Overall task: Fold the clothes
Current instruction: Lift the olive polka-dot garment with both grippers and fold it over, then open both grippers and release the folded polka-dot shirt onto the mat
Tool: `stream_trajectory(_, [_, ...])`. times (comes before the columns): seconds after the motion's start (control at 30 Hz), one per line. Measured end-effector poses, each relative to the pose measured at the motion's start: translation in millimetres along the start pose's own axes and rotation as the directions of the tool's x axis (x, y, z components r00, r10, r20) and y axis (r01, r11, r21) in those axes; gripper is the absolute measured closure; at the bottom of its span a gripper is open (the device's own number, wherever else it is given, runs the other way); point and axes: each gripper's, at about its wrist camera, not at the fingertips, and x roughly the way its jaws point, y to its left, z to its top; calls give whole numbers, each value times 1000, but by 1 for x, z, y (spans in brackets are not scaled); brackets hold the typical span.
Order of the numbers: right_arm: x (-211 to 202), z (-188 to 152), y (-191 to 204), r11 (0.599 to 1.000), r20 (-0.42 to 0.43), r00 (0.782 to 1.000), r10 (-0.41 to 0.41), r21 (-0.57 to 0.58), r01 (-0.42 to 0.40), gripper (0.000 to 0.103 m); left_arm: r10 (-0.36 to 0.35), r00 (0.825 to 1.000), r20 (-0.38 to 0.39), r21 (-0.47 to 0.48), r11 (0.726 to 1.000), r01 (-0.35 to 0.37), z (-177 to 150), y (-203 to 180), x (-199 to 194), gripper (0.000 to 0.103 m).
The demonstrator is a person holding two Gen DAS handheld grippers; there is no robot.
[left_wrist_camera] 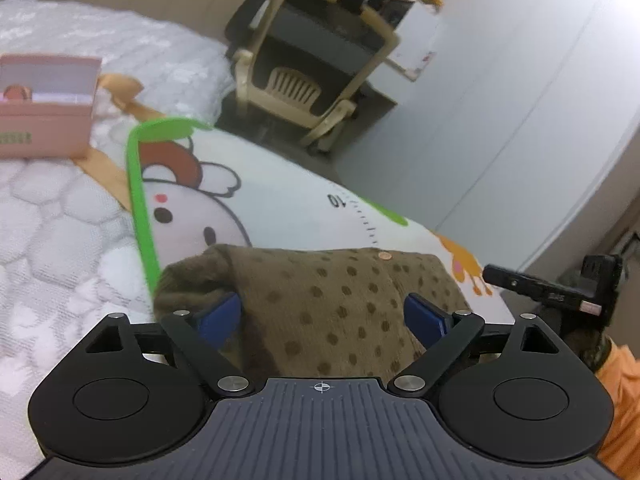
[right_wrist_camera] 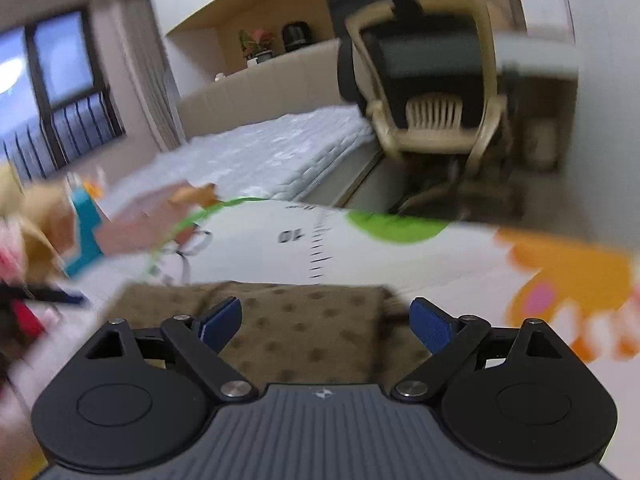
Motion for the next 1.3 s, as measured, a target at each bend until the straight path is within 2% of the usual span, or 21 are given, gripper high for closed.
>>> stream_trajectory(0.07, [3,7,18,995,43,999,-16,-96,20,11,-59,997,47,14,998,59,8,-6,2,9])
stream_trajectory(0.13, [27,16,44,989,27,999,45,-139,-41,11,-114,992,60,12,993,113,18,-14,24,8])
stream_trajectory(0.2, [58,14,56,985,-43,991,130,-105,-134,11,-138,990,10,-12,990,139,16,-17,56,8])
stream_trajectory(0.23, [76,9,60,982,-94,981,169,-71,-176,10,-128,991,-42,-37,991,127,10,-14,74,8])
stream_trajectory(0.3, [102,-9,60,983,-198,965,174,-28,-182,9,-106,985,-139,-84,992,95,-4,-7,107,8])
stream_trajectory(0.33, [105,-20,61,984,-202,966,161,-47,-174,8,-100,983,-151,-86,992,87,-12,-4,111,8])
stream_trajectory(0.37, [100,-24,63,983,-187,970,152,-71,-168,8,-107,985,-134,-70,993,98,-17,-4,108,8])
stream_trajectory(0.43, [83,-23,61,984,-191,969,158,-50,-170,8,-102,987,-124,-69,993,94,-20,-6,95,8])
stream_trajectory(0.53, [58,-29,54,980,-209,961,183,-36,-194,2,-135,979,-150,-60,990,128,-27,-15,76,6])
stream_trajectory(0.63, [41,-53,56,981,-233,963,136,-104,-164,0,-103,977,-185,-10,995,103,-50,-21,68,6])
stream_trajectory(0.73, [23,-77,62,974,-237,968,81,-185,-127,0,-80,982,-173,28,996,86,-69,-30,55,6])
stream_trajectory(0.83, [12,-84,65,981,-224,972,75,-161,-113,0,-61,984,-170,19,998,65,-88,-35,36,6])
stream_trajectory(1.0, [10,-85,72,987,-226,973,40,-142,-73,0,-4,985,-175,57,998,14,-104,-52,22,3])
stream_trajectory(1.1, [1,-81,68,991,-232,971,64,-99,-90,0,19,983,-185,68,998,-6,-108,-59,14,2])
stream_trajectory(1.2, [-22,-80,61,994,-175,980,98,-27,-104,0,25,977,-210,73,997,-10,-109,-61,9,1])
stream_trajectory(1.3, [-33,-72,80,987,-103,993,52,-143,-66,0,23,977,-211,68,998,-9,-107,-60,6,1])
